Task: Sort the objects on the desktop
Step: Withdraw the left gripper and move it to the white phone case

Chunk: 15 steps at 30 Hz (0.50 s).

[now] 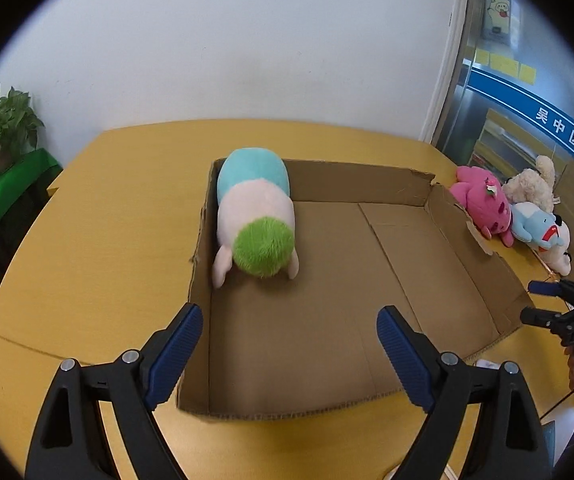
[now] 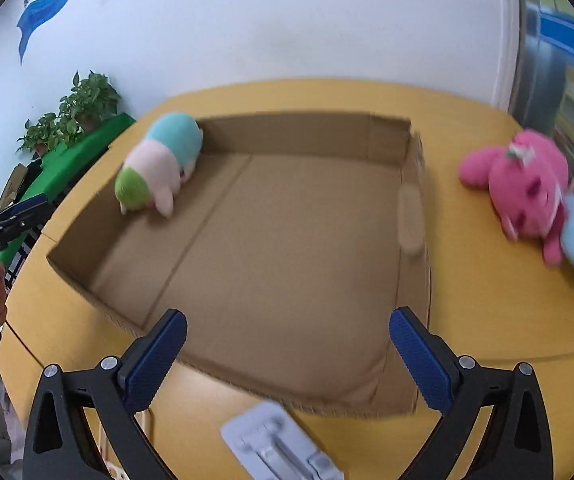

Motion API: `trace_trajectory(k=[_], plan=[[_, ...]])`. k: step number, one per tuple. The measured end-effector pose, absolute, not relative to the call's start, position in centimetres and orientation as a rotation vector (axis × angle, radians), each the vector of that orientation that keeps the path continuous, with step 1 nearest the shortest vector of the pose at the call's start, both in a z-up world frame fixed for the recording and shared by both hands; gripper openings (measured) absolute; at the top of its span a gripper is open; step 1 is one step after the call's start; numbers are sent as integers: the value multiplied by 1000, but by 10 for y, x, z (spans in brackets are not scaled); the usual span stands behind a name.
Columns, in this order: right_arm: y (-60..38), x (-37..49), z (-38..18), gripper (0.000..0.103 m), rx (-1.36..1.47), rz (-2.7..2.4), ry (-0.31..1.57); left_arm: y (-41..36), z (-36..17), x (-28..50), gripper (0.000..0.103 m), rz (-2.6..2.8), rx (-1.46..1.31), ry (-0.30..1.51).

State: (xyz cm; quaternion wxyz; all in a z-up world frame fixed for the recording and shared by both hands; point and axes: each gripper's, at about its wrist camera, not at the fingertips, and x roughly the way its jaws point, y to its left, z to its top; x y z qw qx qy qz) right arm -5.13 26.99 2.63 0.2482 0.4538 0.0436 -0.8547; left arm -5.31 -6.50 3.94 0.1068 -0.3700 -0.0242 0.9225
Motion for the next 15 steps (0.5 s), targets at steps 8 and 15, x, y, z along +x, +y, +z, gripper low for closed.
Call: trace_trajectory(k=[8, 15], plan=[[283, -61, -2, 103, 1230, -2362, 152, -52, 0, -49, 90, 2664, -1201, 6], [293, -55, -6, 103, 1207, -2367, 177, -54, -11, -33, 90, 2603, -1239, -52]])
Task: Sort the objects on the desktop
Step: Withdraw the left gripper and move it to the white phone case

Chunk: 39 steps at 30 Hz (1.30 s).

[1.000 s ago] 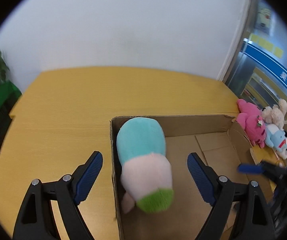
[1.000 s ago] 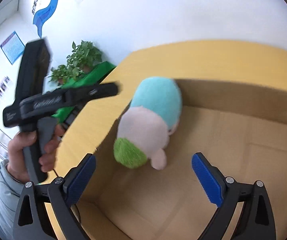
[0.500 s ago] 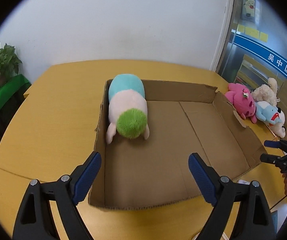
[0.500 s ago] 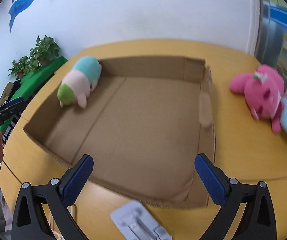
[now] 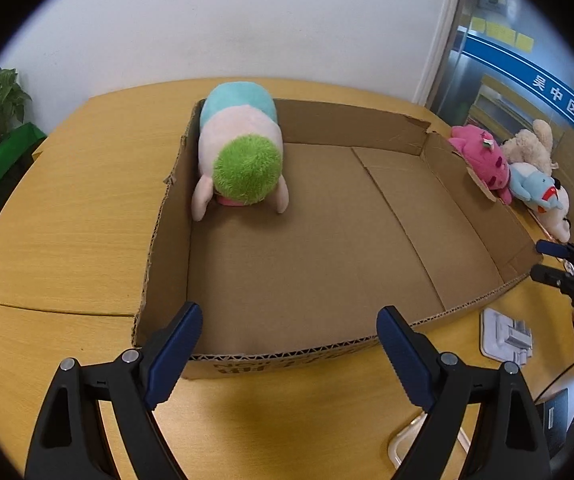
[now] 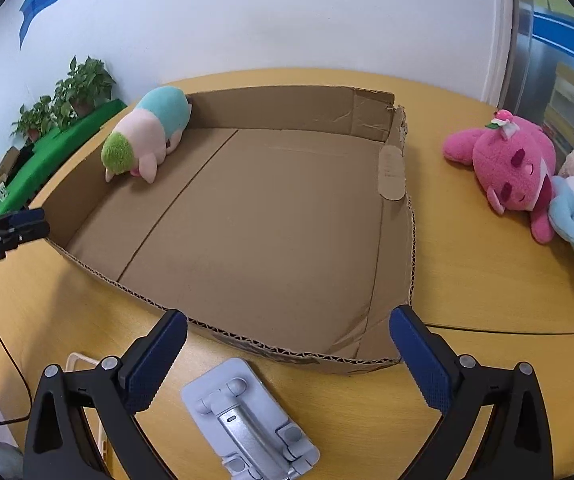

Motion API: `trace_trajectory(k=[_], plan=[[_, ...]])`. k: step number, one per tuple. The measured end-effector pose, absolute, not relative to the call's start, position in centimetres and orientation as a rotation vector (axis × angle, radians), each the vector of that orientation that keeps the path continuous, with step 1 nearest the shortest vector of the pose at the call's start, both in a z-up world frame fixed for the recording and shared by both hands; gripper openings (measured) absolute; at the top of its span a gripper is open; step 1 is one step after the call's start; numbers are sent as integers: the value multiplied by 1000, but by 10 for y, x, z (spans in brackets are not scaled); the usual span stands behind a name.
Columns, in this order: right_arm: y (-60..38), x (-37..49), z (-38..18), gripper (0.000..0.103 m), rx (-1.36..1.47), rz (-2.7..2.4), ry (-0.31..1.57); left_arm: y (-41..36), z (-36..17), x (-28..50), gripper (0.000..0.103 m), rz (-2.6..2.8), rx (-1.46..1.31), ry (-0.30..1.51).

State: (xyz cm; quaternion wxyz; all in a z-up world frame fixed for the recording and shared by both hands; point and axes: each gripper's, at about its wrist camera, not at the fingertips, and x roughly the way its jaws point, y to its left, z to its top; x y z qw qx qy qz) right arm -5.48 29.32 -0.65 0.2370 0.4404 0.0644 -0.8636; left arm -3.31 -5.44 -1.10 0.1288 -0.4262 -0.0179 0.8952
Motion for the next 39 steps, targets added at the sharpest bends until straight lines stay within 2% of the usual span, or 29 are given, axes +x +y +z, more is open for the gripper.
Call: trace_trajectory(k=[6, 11, 15, 18, 25, 29, 34, 39], plan=[[302, -30, 11, 103, 1222, -2405, 136, -56, 20, -12, 90, 2673, -1166, -38], [289, 19, 50, 103, 1051, -2450, 114, -39, 75, 40, 90, 2694, -901, -88], [273, 53, 72, 103, 944, -2471, 147, -20, 96, 71, 90, 2719, -782, -19], [265, 72, 84, 103, 882, -2508, 192, -13, 103, 87, 90, 2703, -754, -62], [260, 92, 97, 103, 831, -2519, 196, 6, 101, 103, 90, 2658, -791, -13], [258, 98, 93, 103, 842, -2457, 158, -1, 95, 114, 90, 2682, -788, -58], [236, 106, 54, 103, 992, -2295, 166, -13, 61, 107, 90, 2607, -990, -148], [198, 122, 0, 103, 1158, -2072, 274, -19, 21, 104, 89, 2521, -1182, -243]])
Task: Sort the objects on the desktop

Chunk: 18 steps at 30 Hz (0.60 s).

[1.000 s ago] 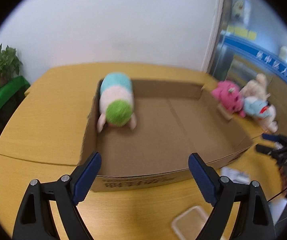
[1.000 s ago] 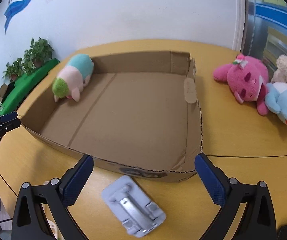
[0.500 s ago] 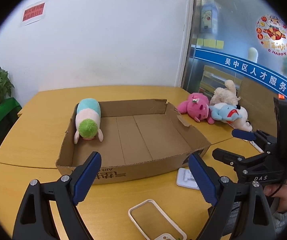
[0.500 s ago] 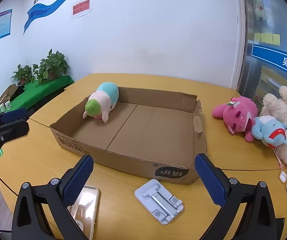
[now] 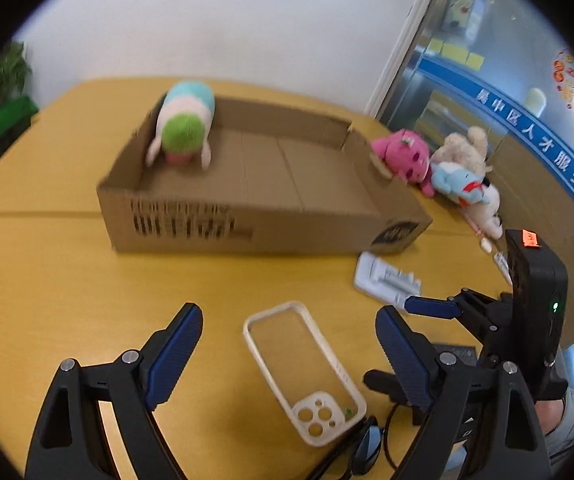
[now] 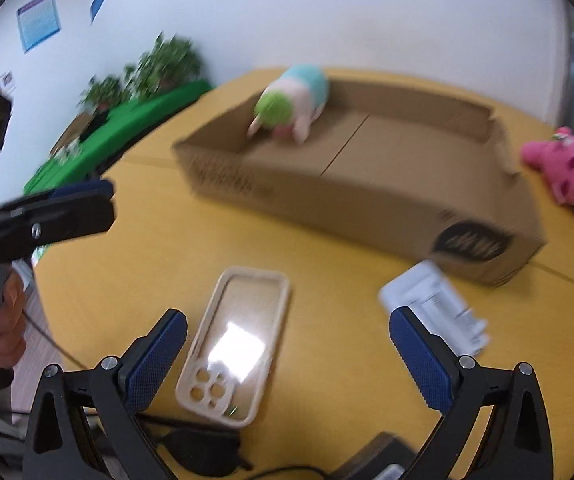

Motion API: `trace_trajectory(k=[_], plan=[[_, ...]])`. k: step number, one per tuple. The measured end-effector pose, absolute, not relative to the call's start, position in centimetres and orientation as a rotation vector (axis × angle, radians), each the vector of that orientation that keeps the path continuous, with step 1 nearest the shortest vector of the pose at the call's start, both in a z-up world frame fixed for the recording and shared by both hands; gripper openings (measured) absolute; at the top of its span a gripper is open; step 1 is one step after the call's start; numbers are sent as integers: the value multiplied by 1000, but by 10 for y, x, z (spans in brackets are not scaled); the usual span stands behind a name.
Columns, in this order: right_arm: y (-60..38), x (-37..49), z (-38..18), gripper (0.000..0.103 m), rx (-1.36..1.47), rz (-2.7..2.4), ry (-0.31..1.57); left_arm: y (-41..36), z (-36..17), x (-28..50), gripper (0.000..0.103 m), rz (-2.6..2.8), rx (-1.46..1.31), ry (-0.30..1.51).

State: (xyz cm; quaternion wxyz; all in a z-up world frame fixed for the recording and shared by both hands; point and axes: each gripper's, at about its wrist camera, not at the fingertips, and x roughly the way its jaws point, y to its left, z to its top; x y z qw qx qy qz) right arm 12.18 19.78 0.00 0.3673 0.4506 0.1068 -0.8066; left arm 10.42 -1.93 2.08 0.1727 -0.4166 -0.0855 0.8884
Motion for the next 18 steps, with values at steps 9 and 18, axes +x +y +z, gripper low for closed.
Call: trace_trajectory(k=[9, 18], plan=[[193, 124, -47, 94, 1336, -1965, 377, -11, -48, 88, 65, 2337, -1448, -310], [240, 116, -24, 92, 1316, -2013, 335, -8, -80, 79, 36, 2233, -1561, -350]])
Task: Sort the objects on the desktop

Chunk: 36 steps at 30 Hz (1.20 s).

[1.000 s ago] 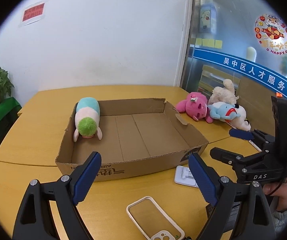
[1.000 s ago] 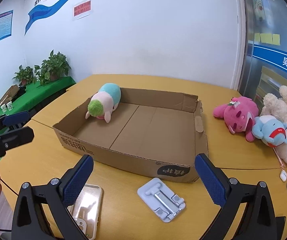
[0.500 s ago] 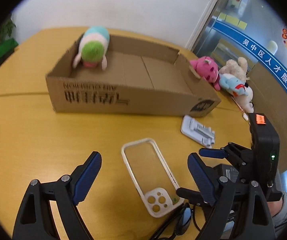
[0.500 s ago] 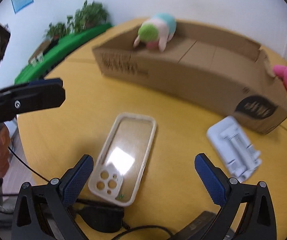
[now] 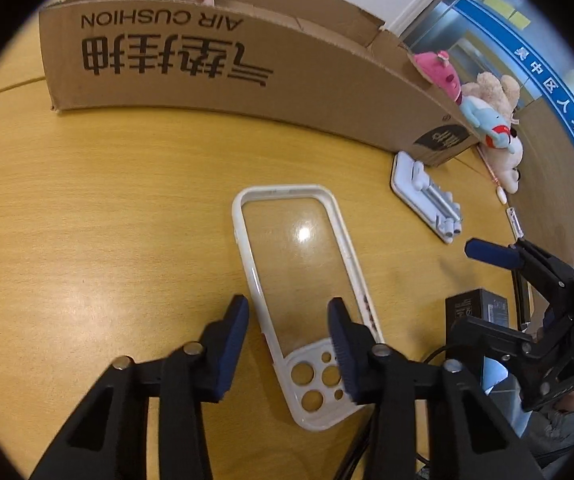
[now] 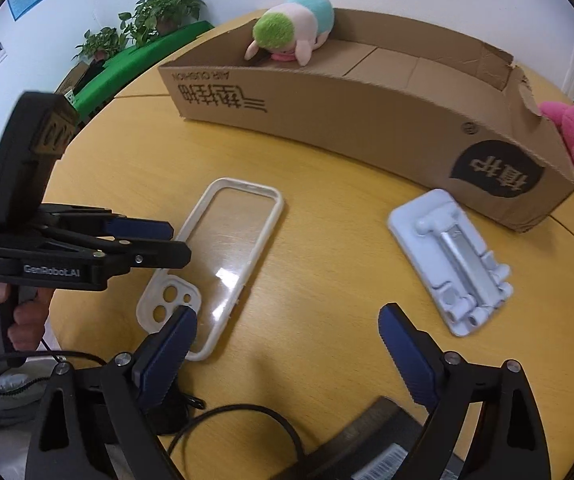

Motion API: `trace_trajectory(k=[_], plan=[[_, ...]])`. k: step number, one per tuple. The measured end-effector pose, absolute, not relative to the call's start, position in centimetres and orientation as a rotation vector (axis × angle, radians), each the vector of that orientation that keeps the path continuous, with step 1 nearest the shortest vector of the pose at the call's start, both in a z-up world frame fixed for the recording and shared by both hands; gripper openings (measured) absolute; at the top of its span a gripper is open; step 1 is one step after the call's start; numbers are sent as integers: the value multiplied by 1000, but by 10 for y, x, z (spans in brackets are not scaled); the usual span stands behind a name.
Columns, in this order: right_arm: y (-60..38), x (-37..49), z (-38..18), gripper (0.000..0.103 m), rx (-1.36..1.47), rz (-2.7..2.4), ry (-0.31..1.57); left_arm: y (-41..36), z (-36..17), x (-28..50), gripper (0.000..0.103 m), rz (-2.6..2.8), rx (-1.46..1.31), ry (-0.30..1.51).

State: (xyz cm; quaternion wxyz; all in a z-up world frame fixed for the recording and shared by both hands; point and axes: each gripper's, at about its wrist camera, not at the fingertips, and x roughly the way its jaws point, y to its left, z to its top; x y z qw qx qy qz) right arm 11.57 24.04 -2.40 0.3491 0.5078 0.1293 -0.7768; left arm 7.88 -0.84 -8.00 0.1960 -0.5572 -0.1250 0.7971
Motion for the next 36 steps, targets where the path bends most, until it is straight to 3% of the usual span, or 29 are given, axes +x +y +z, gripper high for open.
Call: trace_trajectory(k=[1, 5, 6, 7, 9, 12, 19, 23, 31, 36], plan=[[240, 113, -23, 92, 1321, -2009, 326, -10, -80, 77, 34, 2228, -1560, -358], [235, 111, -20, 92, 1318, -1975, 300, -17, -83, 73, 10, 2225, -1587, -383], [227, 112, -21, 91, 1314, -1961, 303, -19, -84, 72, 8, 2218, -1591, -400], [221, 113, -23, 88, 1312, -1946, 303, -22, -85, 72, 8, 2208, -1588, -426], [208, 114, -31, 69, 1334, -1923, 300, -21, -86, 70, 8, 2206, -1585, -434], [196, 111, -45, 49, 1378, -1900, 337, -21, -85, 69, 7, 2218, -1586, -421], [186, 110, -55, 33, 1401, -1865, 368, -22, -85, 64, 7, 2222, -1592, -430], [180, 106, -56, 16, 1394, -1865, 373, -18, -84, 60, 7, 2229, -1592, -398], [184, 87, -52, 13, 1376, -1893, 313, -19, -70, 46, 7, 2262, -1542, -361], [200, 85, -18, 11, 1259, -1954, 213, -19, -44, 45, 6, 2289, -1468, -352]])
